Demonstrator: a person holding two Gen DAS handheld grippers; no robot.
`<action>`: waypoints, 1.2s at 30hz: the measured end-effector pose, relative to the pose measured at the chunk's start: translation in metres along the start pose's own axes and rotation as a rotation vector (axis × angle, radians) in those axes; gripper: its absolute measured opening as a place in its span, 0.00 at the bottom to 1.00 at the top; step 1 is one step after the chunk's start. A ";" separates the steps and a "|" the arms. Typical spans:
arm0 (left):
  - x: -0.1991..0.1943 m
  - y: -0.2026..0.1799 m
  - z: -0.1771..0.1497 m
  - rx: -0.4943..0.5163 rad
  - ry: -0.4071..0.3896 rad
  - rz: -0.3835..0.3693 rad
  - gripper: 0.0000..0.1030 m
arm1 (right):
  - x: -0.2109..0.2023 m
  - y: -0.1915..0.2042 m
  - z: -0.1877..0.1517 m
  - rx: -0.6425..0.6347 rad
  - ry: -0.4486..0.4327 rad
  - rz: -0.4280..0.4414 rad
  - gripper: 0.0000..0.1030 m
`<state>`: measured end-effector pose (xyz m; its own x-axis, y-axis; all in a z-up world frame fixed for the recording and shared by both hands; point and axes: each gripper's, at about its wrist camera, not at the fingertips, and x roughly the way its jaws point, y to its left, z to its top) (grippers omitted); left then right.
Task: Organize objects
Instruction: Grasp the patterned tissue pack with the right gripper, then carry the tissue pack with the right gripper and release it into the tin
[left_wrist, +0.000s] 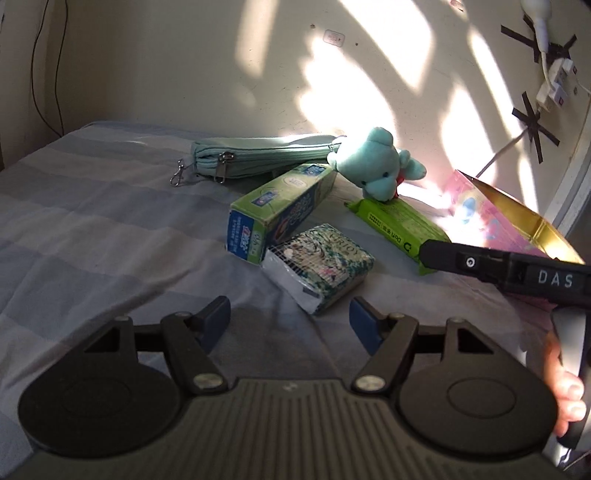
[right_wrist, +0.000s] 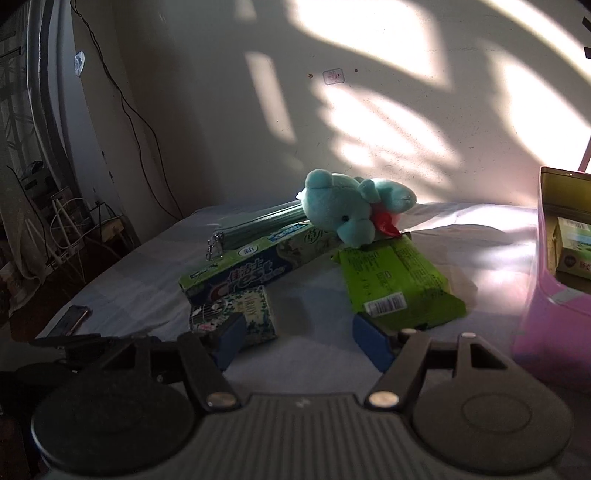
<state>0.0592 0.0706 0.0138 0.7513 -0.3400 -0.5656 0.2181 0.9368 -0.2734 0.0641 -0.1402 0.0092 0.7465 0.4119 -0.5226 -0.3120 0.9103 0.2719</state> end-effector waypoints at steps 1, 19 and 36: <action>0.000 0.003 0.003 -0.036 0.001 -0.032 0.71 | 0.007 0.002 0.004 0.008 0.005 0.007 0.64; 0.015 -0.011 -0.001 -0.029 0.071 -0.190 0.42 | 0.022 -0.008 -0.016 0.130 0.144 0.111 0.37; 0.021 -0.164 0.007 0.304 0.075 -0.494 0.42 | -0.138 -0.079 -0.050 0.220 -0.169 -0.129 0.37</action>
<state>0.0438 -0.0898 0.0522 0.4715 -0.7372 -0.4840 0.7088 0.6433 -0.2894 -0.0431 -0.2673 0.0194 0.8646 0.2640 -0.4275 -0.0870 0.9166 0.3901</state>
